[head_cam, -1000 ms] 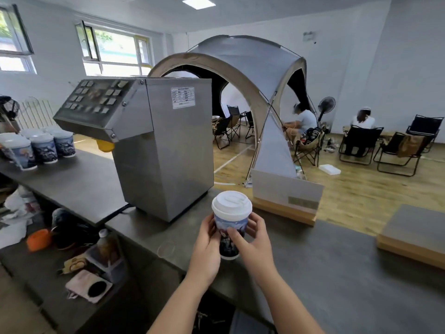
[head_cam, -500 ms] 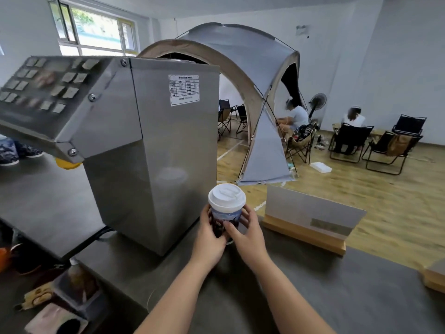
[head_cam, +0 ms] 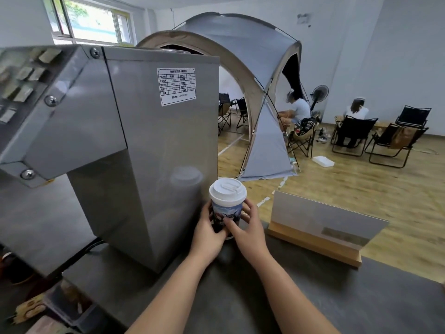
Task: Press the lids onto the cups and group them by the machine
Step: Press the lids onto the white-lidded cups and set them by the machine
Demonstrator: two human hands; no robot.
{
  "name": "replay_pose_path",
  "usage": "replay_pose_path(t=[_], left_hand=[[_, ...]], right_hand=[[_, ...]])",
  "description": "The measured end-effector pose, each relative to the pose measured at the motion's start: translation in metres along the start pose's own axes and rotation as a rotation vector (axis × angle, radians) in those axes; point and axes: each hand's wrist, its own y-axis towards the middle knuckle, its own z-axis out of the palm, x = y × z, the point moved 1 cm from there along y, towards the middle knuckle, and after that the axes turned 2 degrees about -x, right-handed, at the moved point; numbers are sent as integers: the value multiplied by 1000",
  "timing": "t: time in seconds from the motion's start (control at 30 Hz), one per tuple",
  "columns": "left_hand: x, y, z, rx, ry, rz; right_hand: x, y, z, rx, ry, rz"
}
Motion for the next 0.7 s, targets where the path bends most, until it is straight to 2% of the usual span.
replay_pose_path(t=[0.43, 0.7], left_hand=[[-4, -14, -7, -17, -9, -10], [-11, -89, -32, -151, -112, -32]], right_hand=[[4, -10, -4, -9, -56, 20], [15, -64, -27, -73, -38, 47]])
